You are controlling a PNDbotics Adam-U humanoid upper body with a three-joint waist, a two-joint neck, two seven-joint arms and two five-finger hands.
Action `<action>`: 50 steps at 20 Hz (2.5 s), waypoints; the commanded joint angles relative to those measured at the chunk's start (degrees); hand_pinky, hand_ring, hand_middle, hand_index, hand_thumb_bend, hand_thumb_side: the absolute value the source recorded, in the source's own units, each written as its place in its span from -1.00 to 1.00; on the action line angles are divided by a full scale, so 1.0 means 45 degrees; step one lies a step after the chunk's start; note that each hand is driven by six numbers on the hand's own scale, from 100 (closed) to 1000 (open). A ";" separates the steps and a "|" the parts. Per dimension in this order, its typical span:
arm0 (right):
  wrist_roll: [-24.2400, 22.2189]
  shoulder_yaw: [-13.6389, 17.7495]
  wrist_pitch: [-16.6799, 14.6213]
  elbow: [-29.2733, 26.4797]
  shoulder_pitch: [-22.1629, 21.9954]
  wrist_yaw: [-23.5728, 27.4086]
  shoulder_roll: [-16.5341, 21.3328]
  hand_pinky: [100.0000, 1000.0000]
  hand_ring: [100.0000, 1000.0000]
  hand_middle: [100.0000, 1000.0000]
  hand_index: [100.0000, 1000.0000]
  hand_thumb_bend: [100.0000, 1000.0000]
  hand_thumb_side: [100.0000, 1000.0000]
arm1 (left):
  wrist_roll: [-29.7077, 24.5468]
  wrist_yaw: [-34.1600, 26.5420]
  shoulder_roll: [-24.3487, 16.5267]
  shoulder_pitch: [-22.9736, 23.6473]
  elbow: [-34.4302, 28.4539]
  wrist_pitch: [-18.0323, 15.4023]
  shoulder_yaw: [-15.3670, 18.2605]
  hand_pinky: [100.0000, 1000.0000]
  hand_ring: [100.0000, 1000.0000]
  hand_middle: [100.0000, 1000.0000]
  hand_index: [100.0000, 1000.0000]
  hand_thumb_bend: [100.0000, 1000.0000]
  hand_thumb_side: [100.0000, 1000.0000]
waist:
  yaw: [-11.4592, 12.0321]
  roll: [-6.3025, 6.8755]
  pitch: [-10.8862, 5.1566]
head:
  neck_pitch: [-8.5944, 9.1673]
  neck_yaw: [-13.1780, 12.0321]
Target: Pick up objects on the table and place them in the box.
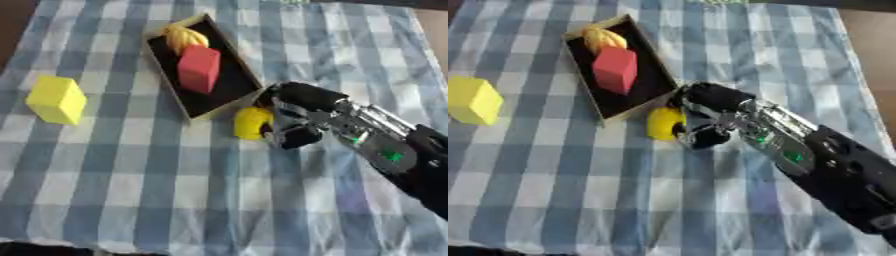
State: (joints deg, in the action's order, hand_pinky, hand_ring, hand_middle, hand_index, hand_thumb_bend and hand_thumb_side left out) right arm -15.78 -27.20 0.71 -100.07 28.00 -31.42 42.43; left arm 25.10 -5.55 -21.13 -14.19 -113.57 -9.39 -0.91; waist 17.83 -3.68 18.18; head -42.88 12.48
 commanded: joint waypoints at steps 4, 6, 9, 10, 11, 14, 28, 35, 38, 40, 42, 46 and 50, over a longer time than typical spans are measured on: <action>-0.0122 0.0961 0.0554 -0.1862 0.0802 0.1039 0.1022 0.70 0.50 -0.02 0.22 -1.00 -1.00 | -0.0046 0.0009 -0.0203 -0.0073 -0.0227 -0.0006 0.0071 0.52 0.44 0.53 0.65 -0.76 0.09 | -0.0032 0.0199 -0.0450 | -0.0011 -0.0051; -0.0167 0.1197 0.0921 -0.2186 0.1147 0.1530 0.1113 0.71 0.51 0.00 0.23 -1.00 -1.00 | -0.0045 0.0016 -0.0214 -0.0075 -0.0227 -0.0005 0.0075 0.52 0.44 0.53 0.65 -0.76 0.08 | -0.0033 0.0196 -0.0465 | -0.0036 -0.0051; -0.0245 0.1481 0.1412 -0.2224 0.1803 0.2140 0.1021 0.72 0.52 0.02 0.25 -1.00 -1.00 | -0.0057 0.0015 -0.0218 -0.0068 -0.0227 0.0004 0.0065 0.52 0.44 0.53 0.65 -0.76 0.08 | -0.0039 0.0204 -0.0493 | -0.0088 -0.0033; -0.0280 0.1540 0.1535 -0.2080 0.2056 0.2318 0.0919 0.73 0.53 0.03 0.25 -1.00 -1.00 | -0.0063 0.0016 -0.0217 -0.0072 -0.0227 0.0002 0.0063 0.52 0.44 0.53 0.65 -0.76 0.08 | -0.0036 0.0211 -0.0502 | -0.0094 -0.0023; -0.0346 0.1562 0.1600 -0.1882 0.2320 0.2458 0.0816 0.73 0.53 0.03 0.26 -1.00 -1.00 | -0.0067 0.0019 -0.0217 -0.0075 -0.0227 0.0002 0.0062 0.52 0.44 0.53 0.65 -0.76 0.08 | -0.0032 0.0219 -0.0511 | -0.0097 -0.0021; -0.0634 0.1449 0.1511 -0.0987 0.3149 0.2526 0.0453 0.72 0.53 0.04 0.26 -1.00 -1.00 | -0.0079 0.0023 -0.0220 -0.0087 -0.0227 0.0011 0.0058 0.52 0.44 0.53 0.65 -0.76 0.08 | -0.0017 0.0234 -0.0532 | -0.0106 0.0017; -0.0207 0.1051 -0.0533 0.3070 0.4120 0.0151 -0.0634 0.69 0.53 0.04 0.26 -1.00 -1.00 | -0.0096 -0.0010 -0.0174 -0.0065 -0.0227 0.0019 0.0052 0.52 0.44 0.54 0.65 -0.76 0.08 | 0.0039 0.0226 -0.0532 | -0.0092 0.0068; -0.0423 0.0806 -0.1374 0.4517 0.4157 -0.0094 -0.1066 0.70 0.55 0.06 0.27 -1.00 -1.00 | -0.0106 -0.0040 -0.0142 -0.0055 -0.0227 0.0035 0.0036 0.52 0.44 0.54 0.65 -0.77 0.09 | 0.0064 0.0283 -0.0514 | -0.0138 0.0141; -0.0536 0.0750 -0.1738 0.5315 0.4332 -0.0203 -0.1382 0.71 0.57 0.07 0.29 -1.00 -1.00 | -0.0127 -0.0059 -0.0117 -0.0066 -0.0227 0.0034 0.0018 0.52 0.44 0.54 0.65 -0.77 0.09 | 0.0083 0.0296 -0.0509 | -0.0154 0.0171; -0.0565 0.0787 -0.1960 0.5894 0.4478 -0.0344 -0.1596 0.72 0.59 0.10 0.32 -1.00 -1.00 | -0.0127 -0.0065 -0.0113 -0.0062 -0.0227 0.0035 0.0024 0.52 0.44 0.54 0.65 -0.77 0.09 | 0.0099 0.0297 -0.0505 | -0.0163 0.0194; -0.0616 0.0839 -0.2214 0.6381 0.4613 -0.0463 -0.1755 0.72 0.61 0.13 0.34 -1.00 -1.00 | -0.0120 -0.0072 -0.0111 -0.0050 -0.0227 0.0039 0.0029 0.52 0.44 0.54 0.65 -0.77 0.10 | 0.0112 0.0289 -0.0497 | -0.0165 0.0210; -0.0699 0.0920 -0.2629 0.6972 0.4795 -0.0964 -0.1936 0.72 0.66 0.22 0.40 -1.00 -1.00 | -0.0116 -0.0074 -0.0114 -0.0059 -0.0227 0.0038 0.0032 0.52 0.45 0.54 0.65 -0.77 0.10 | 0.0116 0.0271 -0.0490 | -0.0182 0.0229; -0.0959 0.0918 -0.2977 0.7094 0.4821 -0.1561 -0.1979 0.79 0.81 0.52 0.71 -1.00 -0.85 | -0.0105 -0.0068 -0.0119 -0.0059 -0.0227 0.0045 0.0036 0.52 0.45 0.54 0.65 -0.77 0.10 | 0.0112 0.0273 -0.0495 | -0.0189 0.0234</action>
State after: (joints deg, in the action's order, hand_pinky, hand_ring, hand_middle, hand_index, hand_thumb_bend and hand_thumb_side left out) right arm -19.78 -23.66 -12.10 -68.06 48.55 -37.41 32.82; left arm 24.73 -5.64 -21.10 -14.14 -113.57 -9.10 -0.92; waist 18.35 -3.64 17.84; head -43.38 13.34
